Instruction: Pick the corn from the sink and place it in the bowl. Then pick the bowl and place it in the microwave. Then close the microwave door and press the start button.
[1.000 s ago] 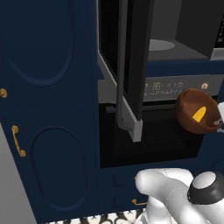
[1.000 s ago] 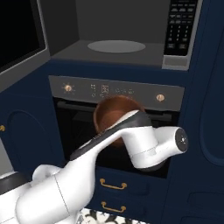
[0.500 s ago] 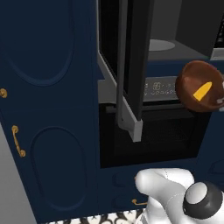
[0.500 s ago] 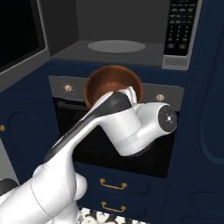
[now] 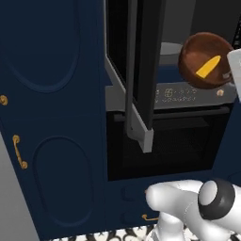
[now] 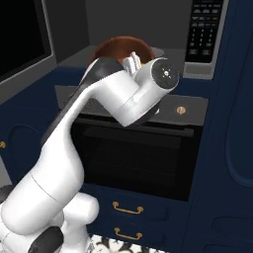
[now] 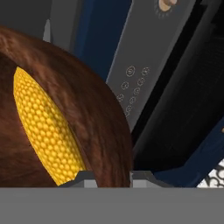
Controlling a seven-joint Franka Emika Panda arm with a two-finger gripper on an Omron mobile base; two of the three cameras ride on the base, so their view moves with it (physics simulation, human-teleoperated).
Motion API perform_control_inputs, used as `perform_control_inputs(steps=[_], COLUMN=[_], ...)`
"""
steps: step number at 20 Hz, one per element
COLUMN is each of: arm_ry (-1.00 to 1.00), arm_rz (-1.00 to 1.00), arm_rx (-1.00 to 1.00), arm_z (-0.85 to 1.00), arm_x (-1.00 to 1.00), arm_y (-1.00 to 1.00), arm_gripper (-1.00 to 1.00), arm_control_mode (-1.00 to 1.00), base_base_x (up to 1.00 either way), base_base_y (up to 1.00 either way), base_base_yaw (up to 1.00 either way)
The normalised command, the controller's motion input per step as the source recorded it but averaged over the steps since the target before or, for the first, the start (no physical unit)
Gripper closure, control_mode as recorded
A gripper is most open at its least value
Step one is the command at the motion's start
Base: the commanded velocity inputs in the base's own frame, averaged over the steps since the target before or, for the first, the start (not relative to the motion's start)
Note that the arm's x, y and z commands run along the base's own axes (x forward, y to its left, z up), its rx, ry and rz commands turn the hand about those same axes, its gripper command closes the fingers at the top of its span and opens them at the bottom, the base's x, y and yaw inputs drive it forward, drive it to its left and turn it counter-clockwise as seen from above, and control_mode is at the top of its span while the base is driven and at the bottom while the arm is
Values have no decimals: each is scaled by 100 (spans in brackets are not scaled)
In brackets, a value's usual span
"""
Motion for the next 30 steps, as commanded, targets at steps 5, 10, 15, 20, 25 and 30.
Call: perform_control_inputs(steps=[5,10,15,20,25,30], arm_ry=[8,21,24,11,0,0], arm_rz=[0,0,-4,-7,-6,-4], arm_rx=[-2,0,0,1,5,4], arm_z=[92,47,26,3,0,0], arm_x=[80,89,87,80,66,59], arm_y=[34,28,2,0,0,0], arm_gripper=[100,100,100,100,100,100], arm_control_mode=[-100,-100,-100,-100,-100,-100], base_base_x=[0,0,0,0,0,0], base_base_y=[0,0,0,0,0,0], base_base_yaw=[0,0,0,0,0,0])
